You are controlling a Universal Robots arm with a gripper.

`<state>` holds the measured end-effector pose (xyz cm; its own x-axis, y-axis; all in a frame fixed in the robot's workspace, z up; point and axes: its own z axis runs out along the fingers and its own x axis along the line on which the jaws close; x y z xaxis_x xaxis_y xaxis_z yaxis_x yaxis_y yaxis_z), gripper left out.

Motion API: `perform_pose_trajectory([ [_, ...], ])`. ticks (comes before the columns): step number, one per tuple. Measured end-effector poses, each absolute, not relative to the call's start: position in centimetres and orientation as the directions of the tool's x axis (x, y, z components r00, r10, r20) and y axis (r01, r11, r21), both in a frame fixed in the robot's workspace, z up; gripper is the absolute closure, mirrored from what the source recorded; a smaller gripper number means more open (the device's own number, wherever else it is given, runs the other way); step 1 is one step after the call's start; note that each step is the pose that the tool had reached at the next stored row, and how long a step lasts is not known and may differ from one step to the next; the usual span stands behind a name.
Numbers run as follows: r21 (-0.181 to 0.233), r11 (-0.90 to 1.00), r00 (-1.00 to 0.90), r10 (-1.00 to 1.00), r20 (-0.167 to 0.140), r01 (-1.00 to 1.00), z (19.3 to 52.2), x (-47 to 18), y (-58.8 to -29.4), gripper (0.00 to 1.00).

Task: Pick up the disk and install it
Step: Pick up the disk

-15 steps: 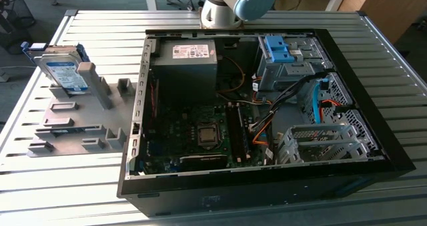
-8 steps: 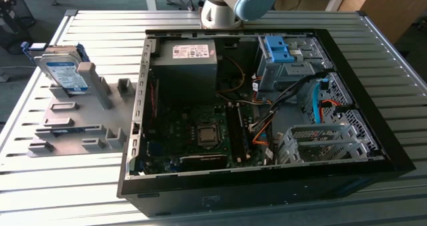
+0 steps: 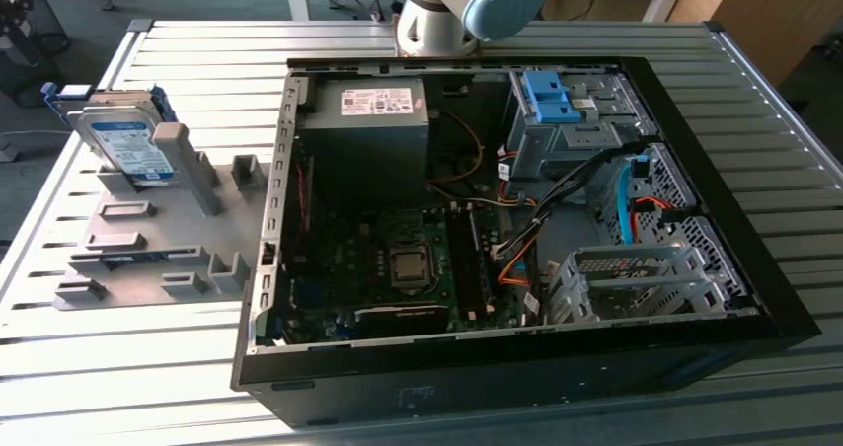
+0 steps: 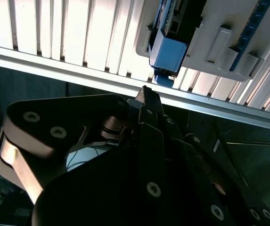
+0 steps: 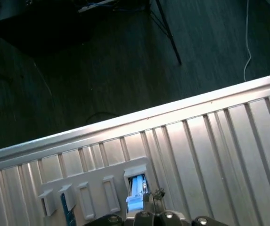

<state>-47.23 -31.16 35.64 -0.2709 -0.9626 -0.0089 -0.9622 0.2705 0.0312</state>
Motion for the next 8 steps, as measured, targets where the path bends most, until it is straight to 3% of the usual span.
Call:
perform_pose_trajectory([
  [8, 0.031, 0.251, -0.252, -0.968, -0.009, -0.967, 35.64, -47.18, -31.15, 0.89],
])
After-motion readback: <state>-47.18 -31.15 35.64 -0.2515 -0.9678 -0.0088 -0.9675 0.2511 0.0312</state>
